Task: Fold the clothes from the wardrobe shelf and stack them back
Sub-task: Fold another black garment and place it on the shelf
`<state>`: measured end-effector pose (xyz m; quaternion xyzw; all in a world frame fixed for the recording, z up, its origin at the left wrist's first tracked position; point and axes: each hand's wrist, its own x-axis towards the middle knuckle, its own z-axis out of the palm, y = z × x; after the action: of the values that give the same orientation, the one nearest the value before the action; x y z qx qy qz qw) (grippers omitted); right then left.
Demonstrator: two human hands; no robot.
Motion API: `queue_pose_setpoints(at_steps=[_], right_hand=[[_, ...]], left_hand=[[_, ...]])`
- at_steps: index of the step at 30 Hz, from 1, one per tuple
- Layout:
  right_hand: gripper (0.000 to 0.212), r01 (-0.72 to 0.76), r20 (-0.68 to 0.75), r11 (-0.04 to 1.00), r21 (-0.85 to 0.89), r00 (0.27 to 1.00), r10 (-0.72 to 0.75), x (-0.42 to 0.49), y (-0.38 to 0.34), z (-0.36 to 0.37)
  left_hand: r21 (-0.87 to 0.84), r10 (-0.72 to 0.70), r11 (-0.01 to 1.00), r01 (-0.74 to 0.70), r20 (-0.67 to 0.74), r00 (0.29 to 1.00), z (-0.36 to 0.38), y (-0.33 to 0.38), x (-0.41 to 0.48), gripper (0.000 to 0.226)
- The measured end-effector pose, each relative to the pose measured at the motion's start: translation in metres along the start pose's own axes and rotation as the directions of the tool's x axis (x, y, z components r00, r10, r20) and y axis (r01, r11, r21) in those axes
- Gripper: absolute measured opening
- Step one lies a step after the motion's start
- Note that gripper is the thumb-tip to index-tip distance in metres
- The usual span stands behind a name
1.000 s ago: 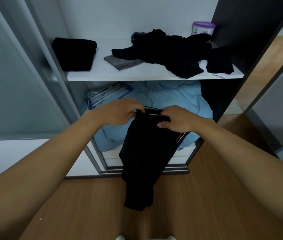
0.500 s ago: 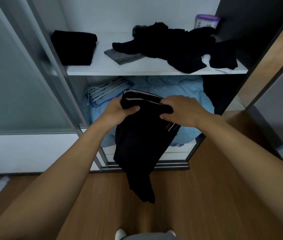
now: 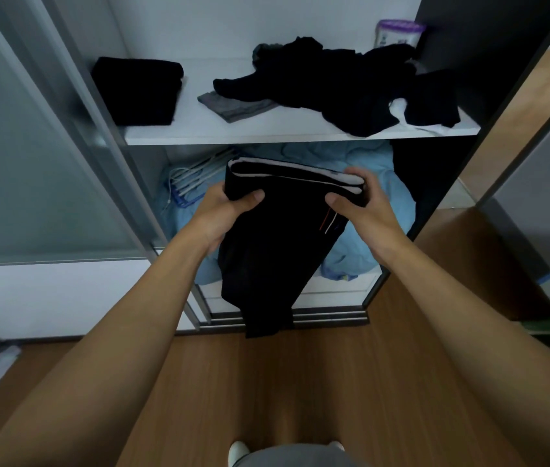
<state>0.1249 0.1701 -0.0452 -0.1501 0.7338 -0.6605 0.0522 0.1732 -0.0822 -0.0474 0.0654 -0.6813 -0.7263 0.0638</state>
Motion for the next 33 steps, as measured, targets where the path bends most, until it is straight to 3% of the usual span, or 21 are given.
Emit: queue_pose_setpoints(at_steps=[2, 8, 11, 13, 15, 19, 24, 29, 33], right_hand=[[0.021, -0.114, 0.026, 0.990, 0.086, 0.993, 0.112, 0.000, 0.009, 0.003], [0.019, -0.041, 0.001, 0.999, 0.030, 0.999, 0.041, 0.012, -0.010, 0.005], [0.014, -0.027, -0.066, 0.980, 0.199, 0.997, 0.041, 0.015, -0.025, 0.007], [0.022, -0.067, -0.055, 0.964, 0.257, 0.995, 0.084, 0.016, -0.027, 0.004], [0.026, -0.149, -0.003, 0.980, 0.130, 0.989, 0.150, 0.014, -0.025, 0.001], [0.012, -0.132, -0.006, 0.977, 0.169, 0.991, 0.134, 0.013, -0.026, 0.000], [0.014, -0.150, 0.124, 0.970, 0.190, 0.984, 0.128, 0.015, -0.039, -0.003], [0.016, -0.160, 0.209, 0.969, 0.191, 0.971, 0.119, 0.009, -0.030, -0.018], [0.020, -0.205, 0.153, 0.943, 0.262, 0.974, 0.169, 0.008, -0.025, -0.005]], left_hand=[[-0.004, -0.002, 1.000, 0.002, -0.010, 1.000, 0.003, 0.003, 0.000, 0.016], [0.115, -0.024, 0.993, 0.035, -0.101, 0.995, 0.001, 0.003, 0.000, 0.008], [0.093, 0.026, 0.996, -0.014, -0.127, 0.992, 0.007, 0.011, 0.001, 0.007], [0.045, 0.044, 0.998, -0.039, -0.114, 0.992, 0.013, 0.018, 0.004, 0.014], [0.018, 0.040, 0.999, -0.038, -0.097, 0.994, 0.016, 0.023, 0.004, 0.024], [0.026, 0.001, 1.000, 0.002, -0.093, 0.996, 0.015, 0.015, -0.003, 0.041], [-0.090, -0.069, 0.994, 0.056, -0.149, 0.986, 0.016, 0.016, -0.009, 0.028], [-0.190, -0.016, 0.982, 0.001, -0.078, 0.997, 0.028, 0.036, -0.005, 0.029], [-0.111, -0.090, 0.990, 0.083, -0.056, 0.994, 0.017, 0.028, -0.003, 0.051]])
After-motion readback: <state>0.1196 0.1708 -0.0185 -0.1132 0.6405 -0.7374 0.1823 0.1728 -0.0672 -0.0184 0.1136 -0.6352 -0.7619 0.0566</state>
